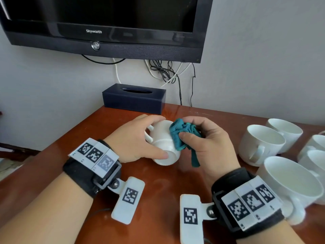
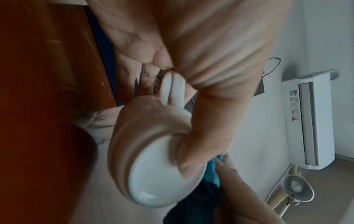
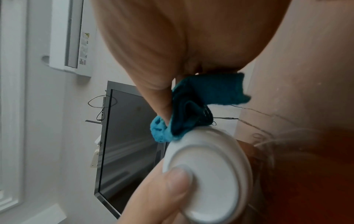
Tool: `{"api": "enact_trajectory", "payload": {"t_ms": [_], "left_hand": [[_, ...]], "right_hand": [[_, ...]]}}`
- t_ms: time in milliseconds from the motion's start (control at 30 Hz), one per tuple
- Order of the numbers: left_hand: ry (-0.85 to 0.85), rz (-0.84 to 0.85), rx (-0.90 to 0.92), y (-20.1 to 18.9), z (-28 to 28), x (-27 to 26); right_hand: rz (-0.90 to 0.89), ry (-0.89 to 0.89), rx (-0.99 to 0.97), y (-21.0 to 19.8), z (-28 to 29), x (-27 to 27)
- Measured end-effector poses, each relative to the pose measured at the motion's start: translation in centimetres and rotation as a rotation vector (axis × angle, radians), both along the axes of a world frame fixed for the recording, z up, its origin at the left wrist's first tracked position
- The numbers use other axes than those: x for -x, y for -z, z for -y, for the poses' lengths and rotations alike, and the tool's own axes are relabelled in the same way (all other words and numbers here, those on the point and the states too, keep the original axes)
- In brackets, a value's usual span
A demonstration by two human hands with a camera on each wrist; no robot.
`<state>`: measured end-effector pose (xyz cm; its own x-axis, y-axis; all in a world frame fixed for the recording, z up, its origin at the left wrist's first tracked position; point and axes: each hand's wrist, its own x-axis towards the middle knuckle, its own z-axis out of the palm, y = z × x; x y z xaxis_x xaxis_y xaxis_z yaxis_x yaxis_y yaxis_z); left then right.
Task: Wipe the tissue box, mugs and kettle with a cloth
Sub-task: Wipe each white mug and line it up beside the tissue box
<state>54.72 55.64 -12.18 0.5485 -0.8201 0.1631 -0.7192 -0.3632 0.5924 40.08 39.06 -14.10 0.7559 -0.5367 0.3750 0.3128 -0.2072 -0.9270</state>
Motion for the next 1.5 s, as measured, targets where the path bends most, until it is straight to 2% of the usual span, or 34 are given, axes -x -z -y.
{"api": "enact_trajectory", "payload": {"t_ms": [167,300,433,567,700,900,1133,1233,1367,1500], "left_hand": [[-0.078,0.012,0.03,0.2,0.2,0.0],[-0.126,-0.011,0.045,0.5,0.3,-0.1],[-0.065,0.022,0.07,0.3,0.2,0.0],[0.053,0.068,0.117,0.0,-0.1,0.3],[0.153,0.052,0.084,0.1,-0.1,0.6],[0.157,0.095,0.085,0.1,0.3,1.2],[-0.088,0.054,0.202,0.5,0.7,0.7],[-0.137,0.054,0.211,0.6,0.7,0.4],[-0.056,0.089,0.212,0.4,0.5,0.7],[0.083,0.121,0.196,0.1,0.3,1.1]], "right_hand": [[-0.075,-0.011,0.058,0.1,-0.2,0.1],[-0.102,0.001,0.215,-0.1,-0.6,0.3],[-0.134,-0.013,0.289,-0.6,-0.8,0.5],[-0.098,0.053,0.272,-0.3,-0.7,0.0],[-0.059,0.184,0.309,-0.6,0.0,0.2],[-0.114,0.27,0.313,-0.2,0.5,-0.2],[-0.14,0.082,0.266,0.2,-0.8,-0.2],[-0.138,0.053,0.253,0.2,-1.0,-0.2],[-0.132,0.051,0.209,0.3,-1.0,-0.1],[-0.037,0.143,0.135,-0.2,-0.7,-0.1]]}}
